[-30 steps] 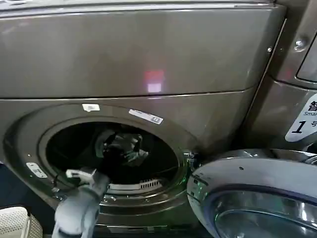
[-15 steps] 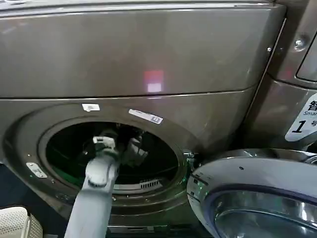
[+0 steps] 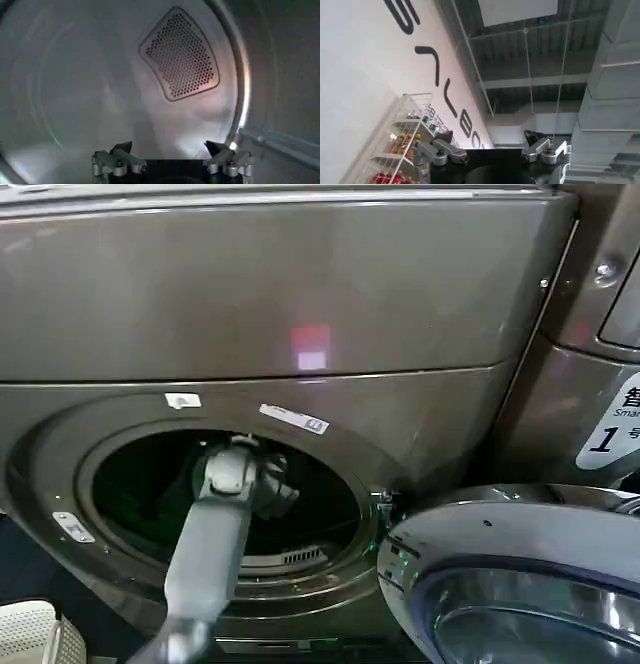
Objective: Grasp the clothes from the dryer.
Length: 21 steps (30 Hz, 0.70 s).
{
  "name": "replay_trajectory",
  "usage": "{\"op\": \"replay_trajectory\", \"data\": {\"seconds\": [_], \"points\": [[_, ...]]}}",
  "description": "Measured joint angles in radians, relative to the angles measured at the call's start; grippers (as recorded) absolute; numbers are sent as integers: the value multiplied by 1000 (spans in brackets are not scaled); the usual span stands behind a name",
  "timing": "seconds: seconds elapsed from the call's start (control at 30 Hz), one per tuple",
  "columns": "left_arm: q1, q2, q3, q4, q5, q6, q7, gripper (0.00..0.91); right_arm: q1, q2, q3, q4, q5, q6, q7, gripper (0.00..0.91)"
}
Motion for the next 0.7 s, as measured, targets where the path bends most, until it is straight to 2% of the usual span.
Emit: {"op": "replay_trajectory", "data": {"seconds": [0.17,0.37,0.7], "points": [[-77,16,86,109,111,-23,163,907,0,1,3,-7,-8,3,-2,907],[-163,30,223,244,274,-124,378,907,7,2,-4,-8,-16,5,-4,907],[-289,29,409,387,547,-250,604,907,19,4,-13,-3,-24,7,-7,907]]}}
